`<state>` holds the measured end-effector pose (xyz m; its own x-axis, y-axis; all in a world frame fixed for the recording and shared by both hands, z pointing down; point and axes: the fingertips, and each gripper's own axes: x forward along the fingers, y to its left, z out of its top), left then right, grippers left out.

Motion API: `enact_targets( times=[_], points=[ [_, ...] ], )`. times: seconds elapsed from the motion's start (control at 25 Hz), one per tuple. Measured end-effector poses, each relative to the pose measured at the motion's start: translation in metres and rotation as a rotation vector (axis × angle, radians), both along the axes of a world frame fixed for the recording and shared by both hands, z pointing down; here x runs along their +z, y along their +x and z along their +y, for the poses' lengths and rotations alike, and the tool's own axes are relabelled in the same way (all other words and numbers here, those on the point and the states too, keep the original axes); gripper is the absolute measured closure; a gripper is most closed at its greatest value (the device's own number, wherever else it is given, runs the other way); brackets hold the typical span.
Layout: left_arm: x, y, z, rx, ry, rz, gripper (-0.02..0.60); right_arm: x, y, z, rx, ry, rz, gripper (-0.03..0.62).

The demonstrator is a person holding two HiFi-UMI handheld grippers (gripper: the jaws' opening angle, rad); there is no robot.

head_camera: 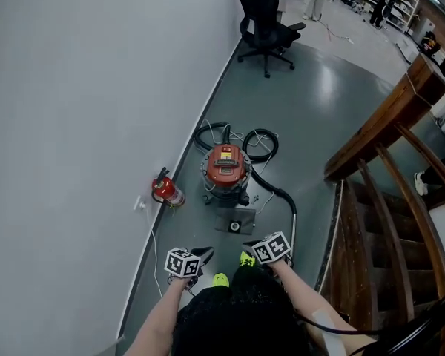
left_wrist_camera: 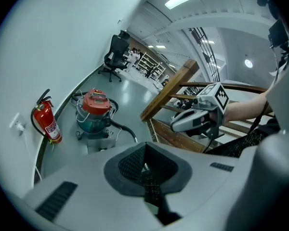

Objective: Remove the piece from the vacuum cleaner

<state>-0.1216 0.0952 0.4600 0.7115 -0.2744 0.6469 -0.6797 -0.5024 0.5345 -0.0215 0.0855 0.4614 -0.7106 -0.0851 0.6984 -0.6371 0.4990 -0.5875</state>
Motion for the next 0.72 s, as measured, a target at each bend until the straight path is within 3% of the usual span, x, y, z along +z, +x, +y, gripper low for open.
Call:
enact_targets(
  times=[0.72],
  points=[
    [-0.021,0.010,0.053,0.032,0.065,0.052,0.572,-0.029,-0.015,0.049,0.036,0.108,0.008,0.580]
  ],
)
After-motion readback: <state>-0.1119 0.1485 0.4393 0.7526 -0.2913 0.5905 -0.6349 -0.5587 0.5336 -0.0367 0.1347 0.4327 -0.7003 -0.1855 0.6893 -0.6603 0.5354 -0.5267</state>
